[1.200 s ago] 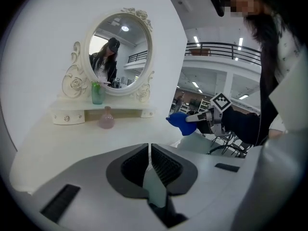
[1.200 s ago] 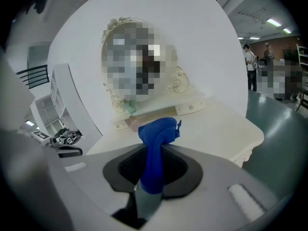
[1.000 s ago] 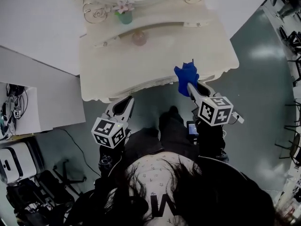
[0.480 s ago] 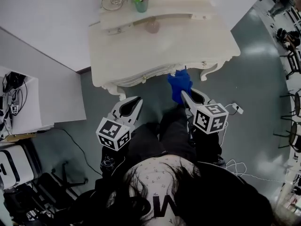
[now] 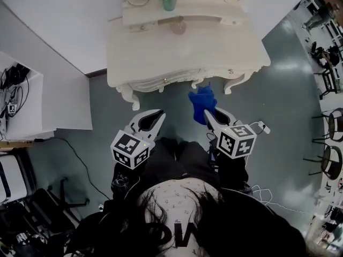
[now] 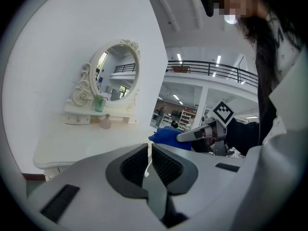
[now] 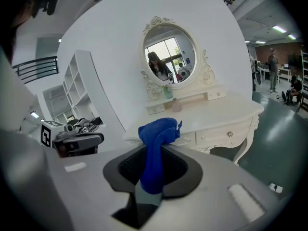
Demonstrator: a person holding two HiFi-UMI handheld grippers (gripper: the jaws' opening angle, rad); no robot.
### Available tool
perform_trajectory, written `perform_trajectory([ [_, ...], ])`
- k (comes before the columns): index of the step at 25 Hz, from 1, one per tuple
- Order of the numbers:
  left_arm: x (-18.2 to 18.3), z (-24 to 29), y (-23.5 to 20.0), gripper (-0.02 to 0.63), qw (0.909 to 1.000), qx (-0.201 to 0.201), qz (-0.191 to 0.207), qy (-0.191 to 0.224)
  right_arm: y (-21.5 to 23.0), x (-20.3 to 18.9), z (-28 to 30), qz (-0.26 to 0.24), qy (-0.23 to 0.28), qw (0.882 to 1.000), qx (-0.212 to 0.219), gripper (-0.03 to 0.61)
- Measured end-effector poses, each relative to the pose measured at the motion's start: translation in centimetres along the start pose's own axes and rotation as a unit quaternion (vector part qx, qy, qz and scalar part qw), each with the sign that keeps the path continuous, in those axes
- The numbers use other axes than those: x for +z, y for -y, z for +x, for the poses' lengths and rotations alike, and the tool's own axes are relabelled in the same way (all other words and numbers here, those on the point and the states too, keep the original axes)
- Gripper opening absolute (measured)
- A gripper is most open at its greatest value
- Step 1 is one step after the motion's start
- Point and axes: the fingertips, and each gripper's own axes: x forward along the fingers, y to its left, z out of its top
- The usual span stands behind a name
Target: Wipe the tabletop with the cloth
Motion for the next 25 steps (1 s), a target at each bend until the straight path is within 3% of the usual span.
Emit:
perform_trajectory([
  [8, 0.8, 1.1, 2.9, 0.002, 0.9998, 0.012, 0.013, 0.001, 1.2, 0.0, -2.0, -0.005, 0.000, 1.000, 0.018, 0.084],
  [25, -1.4, 3.6, 12.2, 0.002, 0.9993, 0.037, 0.011, 0.001, 5.5, -2.6, -8.7, -0.014, 0.005, 0.999, 0.049, 0.083],
])
